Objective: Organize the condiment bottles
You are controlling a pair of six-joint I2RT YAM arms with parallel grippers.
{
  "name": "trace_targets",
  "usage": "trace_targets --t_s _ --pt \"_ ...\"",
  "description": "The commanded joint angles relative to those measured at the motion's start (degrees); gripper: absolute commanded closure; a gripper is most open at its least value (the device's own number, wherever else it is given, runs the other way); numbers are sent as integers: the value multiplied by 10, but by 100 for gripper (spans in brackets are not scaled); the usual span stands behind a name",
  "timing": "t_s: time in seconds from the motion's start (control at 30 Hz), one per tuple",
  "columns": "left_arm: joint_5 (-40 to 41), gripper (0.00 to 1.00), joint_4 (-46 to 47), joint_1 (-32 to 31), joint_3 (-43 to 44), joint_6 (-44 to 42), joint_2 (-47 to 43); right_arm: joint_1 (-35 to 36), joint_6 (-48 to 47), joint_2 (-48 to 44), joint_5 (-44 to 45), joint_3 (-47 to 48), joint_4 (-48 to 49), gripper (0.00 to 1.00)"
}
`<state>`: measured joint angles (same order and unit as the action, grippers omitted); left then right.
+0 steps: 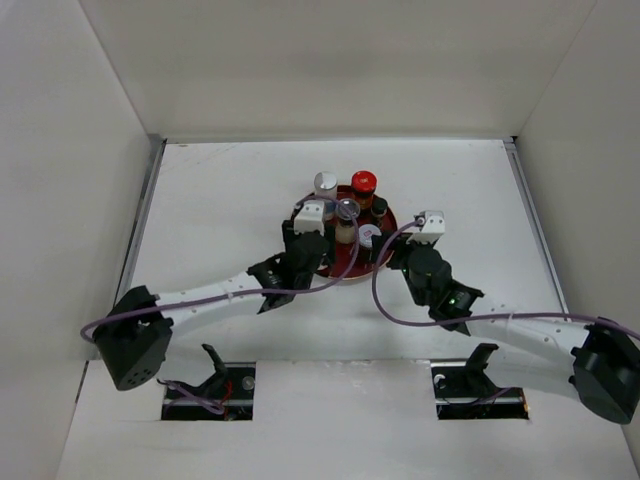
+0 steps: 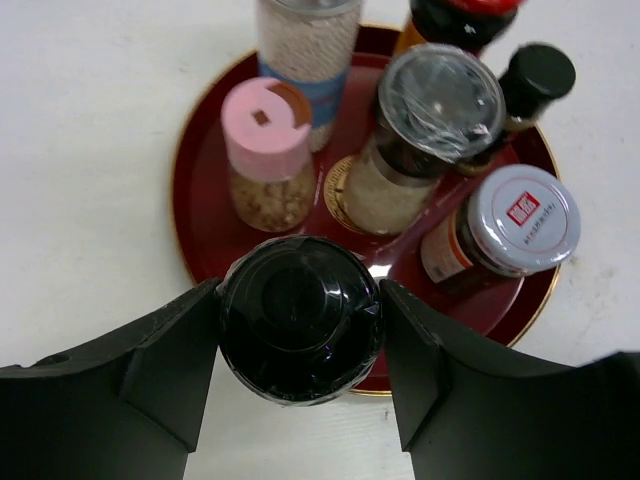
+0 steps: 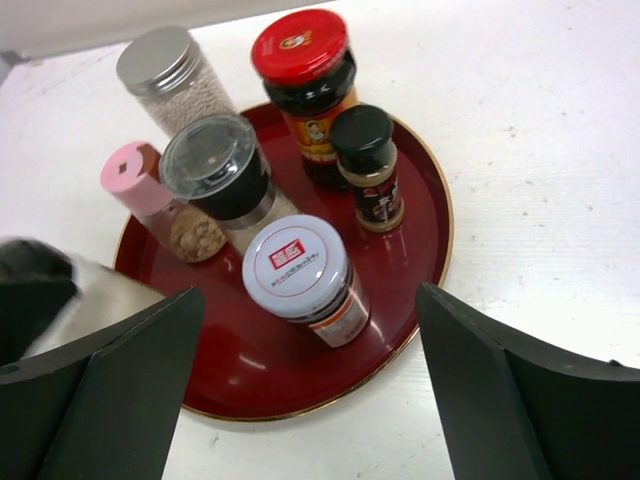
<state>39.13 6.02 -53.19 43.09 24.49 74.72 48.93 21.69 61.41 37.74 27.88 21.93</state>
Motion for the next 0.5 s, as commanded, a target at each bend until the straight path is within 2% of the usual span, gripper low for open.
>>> trace_targets --t_s 0.0,0.03,0.1,0.17,0.23,0.37,0.47 --pt "-1 57 117 -5 39 3 24 -12 20 -17 6 -9 36 15" --pt "-6 57 121 -4 45 4 35 -16 24 -21 5 -11 36 23" --pt "-6 57 130 -6 51 4 52 -26 33 -36 6 -18 32 48" --pt "-11 57 143 -2 51 5 67 -40 47 -55 4 -27 29 61" --pt "-17 56 154 -2 51 5 85 -50 57 -69 4 -34 26 61" --pt "-19 52 162 -7 59 4 125 -56 61 -71 1 -36 25 55" --pt "-17 48 163 -9 66 3 142 -56 61 -69 1 -36 26 45"
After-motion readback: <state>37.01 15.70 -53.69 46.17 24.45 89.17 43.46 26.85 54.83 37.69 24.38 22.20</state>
